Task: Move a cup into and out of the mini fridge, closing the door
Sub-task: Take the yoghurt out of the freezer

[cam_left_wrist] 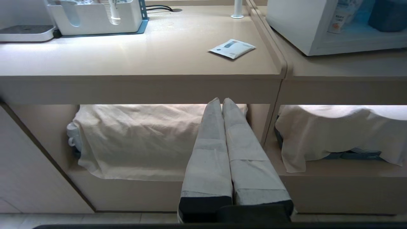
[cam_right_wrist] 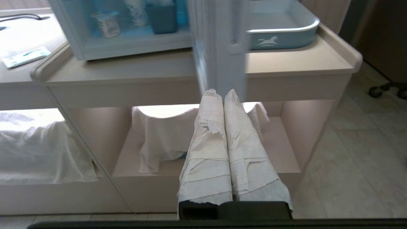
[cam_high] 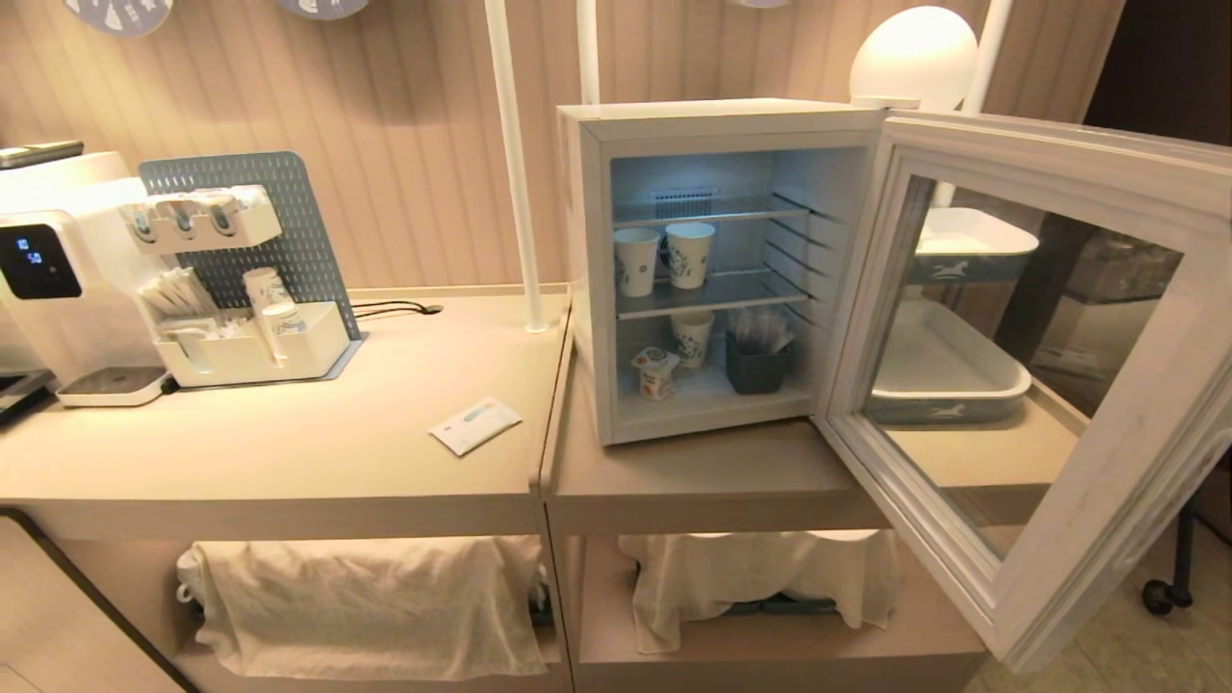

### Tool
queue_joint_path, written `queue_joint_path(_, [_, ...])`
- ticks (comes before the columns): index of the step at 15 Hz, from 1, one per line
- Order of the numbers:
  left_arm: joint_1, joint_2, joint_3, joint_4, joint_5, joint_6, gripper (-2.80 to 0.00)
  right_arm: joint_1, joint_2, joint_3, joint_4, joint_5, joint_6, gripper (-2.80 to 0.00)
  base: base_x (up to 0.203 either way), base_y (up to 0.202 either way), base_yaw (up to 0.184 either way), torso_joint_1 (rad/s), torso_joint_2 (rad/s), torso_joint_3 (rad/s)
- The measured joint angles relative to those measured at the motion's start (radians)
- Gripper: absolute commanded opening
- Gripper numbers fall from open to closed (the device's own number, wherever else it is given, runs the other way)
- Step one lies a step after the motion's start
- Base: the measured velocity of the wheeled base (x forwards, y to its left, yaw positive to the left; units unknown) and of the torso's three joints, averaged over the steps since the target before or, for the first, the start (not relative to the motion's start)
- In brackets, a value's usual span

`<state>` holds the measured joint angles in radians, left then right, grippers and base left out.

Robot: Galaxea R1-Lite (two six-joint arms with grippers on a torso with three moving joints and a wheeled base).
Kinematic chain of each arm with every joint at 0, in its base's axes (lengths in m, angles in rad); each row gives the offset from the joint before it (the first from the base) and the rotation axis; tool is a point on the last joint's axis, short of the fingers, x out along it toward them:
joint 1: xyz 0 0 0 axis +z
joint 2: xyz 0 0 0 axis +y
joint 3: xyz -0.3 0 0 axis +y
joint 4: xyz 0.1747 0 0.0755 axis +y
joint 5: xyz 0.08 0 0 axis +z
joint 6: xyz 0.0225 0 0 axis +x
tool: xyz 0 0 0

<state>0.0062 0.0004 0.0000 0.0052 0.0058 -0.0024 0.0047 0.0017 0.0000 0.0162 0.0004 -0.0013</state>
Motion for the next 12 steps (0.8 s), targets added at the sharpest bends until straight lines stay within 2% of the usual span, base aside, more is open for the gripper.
queue_joint_path(9, [0.000, 0.000, 0.000, 0.000, -0.001, -0.003, -2.80, -0.001, 0.000, 0.000, 0.000, 0.001, 0.000, -2.80, 0.000, 0.192, 0.000, 0.000, 0.00, 0.000])
queue_joint_path(12, [-0.002, 0.000, 0.000, -0.002, 0.000, -0.005, -2.80, -0.002, 0.000, 0.000, 0.001, 0.001, 0.000, -2.80, 0.000, 0.138, -0.001, 0.002, 0.00, 0.000])
